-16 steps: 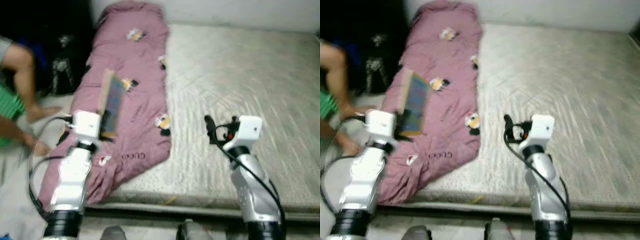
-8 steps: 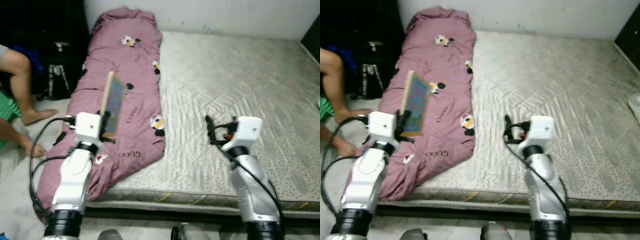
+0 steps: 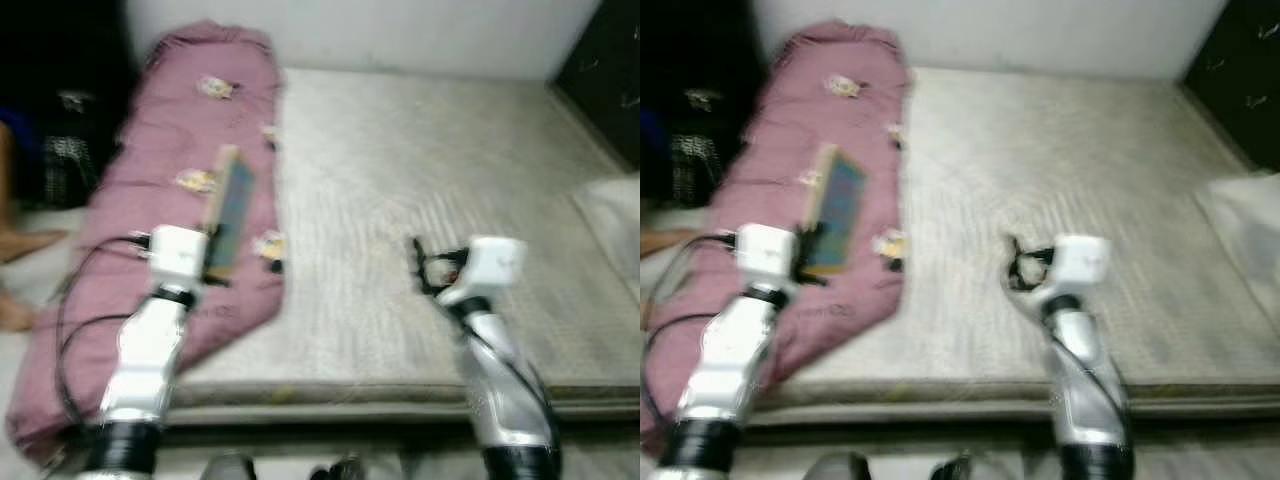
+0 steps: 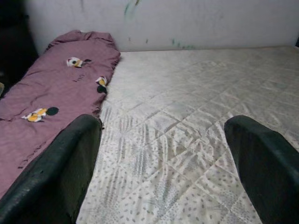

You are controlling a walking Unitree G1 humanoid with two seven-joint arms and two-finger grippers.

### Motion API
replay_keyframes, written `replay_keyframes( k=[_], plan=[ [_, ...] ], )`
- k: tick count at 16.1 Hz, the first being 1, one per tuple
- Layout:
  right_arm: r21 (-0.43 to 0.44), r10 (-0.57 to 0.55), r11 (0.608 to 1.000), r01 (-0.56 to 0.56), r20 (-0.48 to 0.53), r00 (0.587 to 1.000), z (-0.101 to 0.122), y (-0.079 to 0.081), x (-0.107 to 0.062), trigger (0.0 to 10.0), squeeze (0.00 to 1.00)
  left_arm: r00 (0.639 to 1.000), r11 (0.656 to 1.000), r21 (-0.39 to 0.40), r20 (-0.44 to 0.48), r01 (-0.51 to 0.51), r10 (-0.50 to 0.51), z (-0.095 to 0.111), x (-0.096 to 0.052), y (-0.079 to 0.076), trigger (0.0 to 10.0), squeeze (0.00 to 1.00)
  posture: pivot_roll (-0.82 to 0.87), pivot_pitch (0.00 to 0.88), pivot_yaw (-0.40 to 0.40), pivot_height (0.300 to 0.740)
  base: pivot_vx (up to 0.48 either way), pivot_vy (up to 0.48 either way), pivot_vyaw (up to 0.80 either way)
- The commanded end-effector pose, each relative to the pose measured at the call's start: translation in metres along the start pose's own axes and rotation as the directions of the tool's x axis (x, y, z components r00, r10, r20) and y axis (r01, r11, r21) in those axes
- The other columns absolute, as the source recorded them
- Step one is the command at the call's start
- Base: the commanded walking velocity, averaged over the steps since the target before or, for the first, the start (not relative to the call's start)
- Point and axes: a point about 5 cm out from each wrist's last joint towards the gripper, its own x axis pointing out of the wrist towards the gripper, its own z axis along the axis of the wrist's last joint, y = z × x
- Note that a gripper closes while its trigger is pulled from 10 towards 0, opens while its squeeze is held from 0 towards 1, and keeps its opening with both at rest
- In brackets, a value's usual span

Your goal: Clean up the room

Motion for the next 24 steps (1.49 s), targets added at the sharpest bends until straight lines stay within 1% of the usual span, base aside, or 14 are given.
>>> replay_keyframes(
  k=[1,8,10,12,14,15,17,19,24],
  plan=[
    [-0.018,-0.019,1.000,0.019,0.003,1.000,0.0021,-0.0077,-0.0007,10.0,0.00,0.998,1.000,-0.004,0.057,0.002,-0.001,0.0113,0.0044,-0.0023,10.0,0.00,-0.04,0.047,-0.024,0.740,0.000,-0.454,0.00],
    [-0.033,-0.006,0.999,0.006,-0.006,1.000,0.0005,-0.0074,0.0001,10.0,0.00,0.998,1.000,-0.007,0.061,-0.003,0.003,0.0115,0.0052,-0.0026,10.0,0.00,-0.04,0.047,-0.031,0.740,0.000,-0.443,0.00],
    [-0.035,-0.004,0.999,0.004,-0.008,1.000,0.0004,-0.0081,0.0001,10.0,0.00,0.998,1.000,-0.030,0.065,-0.009,0.011,0.0112,0.0053,-0.0032,10.0,0.00,-0.04,0.044,-0.034,0.740,0.000,0.000,0.00],
    [-0.037,0.000,0.999,0.000,-0.012,1.000,-0.0002,-0.0080,0.0001,10.0,0.00,0.997,1.000,-0.017,0.070,-0.012,0.014,0.0119,0.0054,-0.0025,10.0,0.00,-0.04,0.043,-0.035,0.740,0.000,0.000,0.00],
    [-0.037,0.002,0.999,-0.003,-0.013,1.000,-0.0006,-0.0078,0.0001,10.0,0.00,0.997,1.000,-0.027,0.069,-0.014,0.016,0.0116,0.0055,-0.0027,10.0,0.00,-0.04,0.042,-0.038,0.740,0.000,0.000,0.00],
    [-0.038,0.006,0.999,-0.007,-0.014,1.000,-0.0007,-0.0071,0.0008,10.0,0.00,0.997,1.000,-0.018,0.070,-0.015,0.016,0.0117,0.0056,-0.0024,10.0,0.00,-0.04,0.042,-0.038,0.740,0.000,0.000,0.00],
    [-0.092,0.035,0.995,-0.036,-0.005,0.999,0.0011,-0.0054,0.0011,10.0,0.00,0.997,1.000,-0.018,0.071,-0.016,0.017,0.0117,0.0054,-0.0024,10.0,0.00,-0.04,0.042,-0.039,0.740,0.000,0.000,0.00],
    [-0.087,0.027,0.996,-0.027,-0.004,1.000,0.0011,-0.0061,0.0010,10.0,0.00,0.997,1.000,-0.019,0.071,-0.013,0.015,0.0114,0.0051,-0.0026,10.0,0.00,-0.04,0.042,-0.039,0.740,0.000,0.000,0.61],
    [-0.083,0.006,0.996,-0.007,-0.013,1.000,-0.0010,-0.0083,0.0004,10.0,0.00,0.997,1.000,-0.024,0.072,-0.008,0.010,0.0111,0.0048,-0.0030,10.0,0.00,-0.04,0.044,-0.041,0.740,0.000,-0.267,0.00]
  ],
)
